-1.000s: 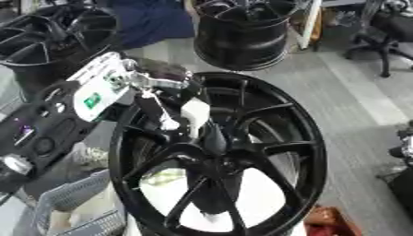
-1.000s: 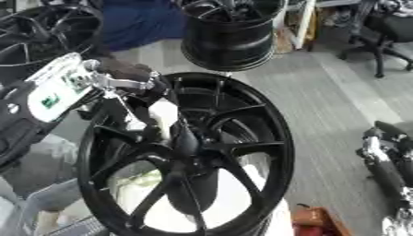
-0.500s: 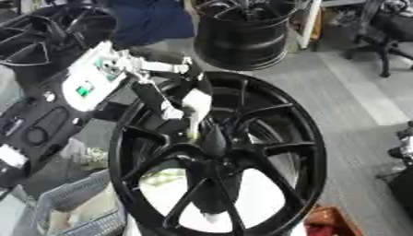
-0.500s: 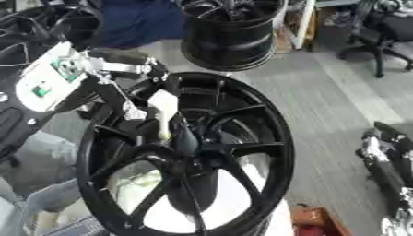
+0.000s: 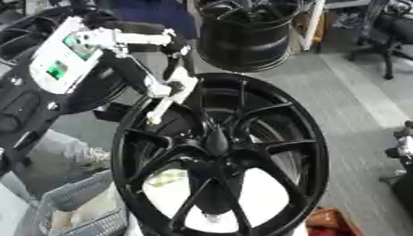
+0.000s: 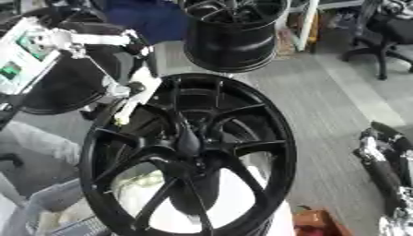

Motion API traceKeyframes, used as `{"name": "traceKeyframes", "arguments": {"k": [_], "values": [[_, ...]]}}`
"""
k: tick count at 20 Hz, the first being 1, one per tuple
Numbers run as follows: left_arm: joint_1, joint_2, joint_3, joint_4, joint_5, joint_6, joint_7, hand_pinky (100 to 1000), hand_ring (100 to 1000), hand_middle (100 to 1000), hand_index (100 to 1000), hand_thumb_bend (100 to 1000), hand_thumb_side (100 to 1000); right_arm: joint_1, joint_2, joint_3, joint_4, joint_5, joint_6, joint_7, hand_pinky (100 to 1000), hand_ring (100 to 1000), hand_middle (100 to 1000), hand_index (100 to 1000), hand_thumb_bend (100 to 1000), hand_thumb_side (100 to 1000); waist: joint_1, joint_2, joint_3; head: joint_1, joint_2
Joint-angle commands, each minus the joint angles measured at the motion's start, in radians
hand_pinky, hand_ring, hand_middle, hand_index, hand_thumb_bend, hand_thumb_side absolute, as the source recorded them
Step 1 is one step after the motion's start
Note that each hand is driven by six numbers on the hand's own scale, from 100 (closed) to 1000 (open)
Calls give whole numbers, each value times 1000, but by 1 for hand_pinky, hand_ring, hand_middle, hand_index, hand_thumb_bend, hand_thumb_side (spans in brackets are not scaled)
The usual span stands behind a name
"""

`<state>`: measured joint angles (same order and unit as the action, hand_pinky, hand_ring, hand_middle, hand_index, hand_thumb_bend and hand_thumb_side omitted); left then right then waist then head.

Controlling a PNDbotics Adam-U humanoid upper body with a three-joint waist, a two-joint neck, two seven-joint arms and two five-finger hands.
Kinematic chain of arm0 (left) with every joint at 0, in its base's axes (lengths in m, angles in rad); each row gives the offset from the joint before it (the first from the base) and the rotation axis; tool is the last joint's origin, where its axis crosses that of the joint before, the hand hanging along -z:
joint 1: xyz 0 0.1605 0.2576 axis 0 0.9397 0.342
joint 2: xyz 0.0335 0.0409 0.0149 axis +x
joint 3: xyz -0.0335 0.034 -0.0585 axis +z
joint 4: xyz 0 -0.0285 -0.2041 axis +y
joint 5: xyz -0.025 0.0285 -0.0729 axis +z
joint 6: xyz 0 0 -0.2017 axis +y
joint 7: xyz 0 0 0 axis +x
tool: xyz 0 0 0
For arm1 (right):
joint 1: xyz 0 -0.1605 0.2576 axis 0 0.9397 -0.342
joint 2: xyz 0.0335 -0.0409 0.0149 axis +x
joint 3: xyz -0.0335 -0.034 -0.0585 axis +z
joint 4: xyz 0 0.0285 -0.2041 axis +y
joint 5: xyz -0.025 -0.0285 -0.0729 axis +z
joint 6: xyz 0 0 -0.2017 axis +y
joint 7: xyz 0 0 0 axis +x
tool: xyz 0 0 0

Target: Pull the pin out of the wheel hub.

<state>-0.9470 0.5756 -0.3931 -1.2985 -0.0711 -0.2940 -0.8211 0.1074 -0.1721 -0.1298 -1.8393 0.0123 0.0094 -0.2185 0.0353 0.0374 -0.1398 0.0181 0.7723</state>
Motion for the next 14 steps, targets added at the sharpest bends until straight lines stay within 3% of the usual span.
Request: {"name": "traceKeyframes", "arguments": {"k": [1,8,14], "values": [[20,112,99,0,16,-34,-20,609,422,328,490,100,249,0,-9,-12,-8,4,-1,-9,604,500,635,791,100,435,0,-10,8,-12,-2],[212,301,244,58,-17,3,46,605,438,353,515,100,248,5,-10,-19,-9,8,0,-17,603,500,635,791,100,435,1,-8,27,-24,-2],[324,320,349,192,-105,48,146,604,457,392,555,100,248,5,-7,-20,-9,8,1,-16,603,500,635,791,100,436,-7,-9,27,-22,-2]]}}
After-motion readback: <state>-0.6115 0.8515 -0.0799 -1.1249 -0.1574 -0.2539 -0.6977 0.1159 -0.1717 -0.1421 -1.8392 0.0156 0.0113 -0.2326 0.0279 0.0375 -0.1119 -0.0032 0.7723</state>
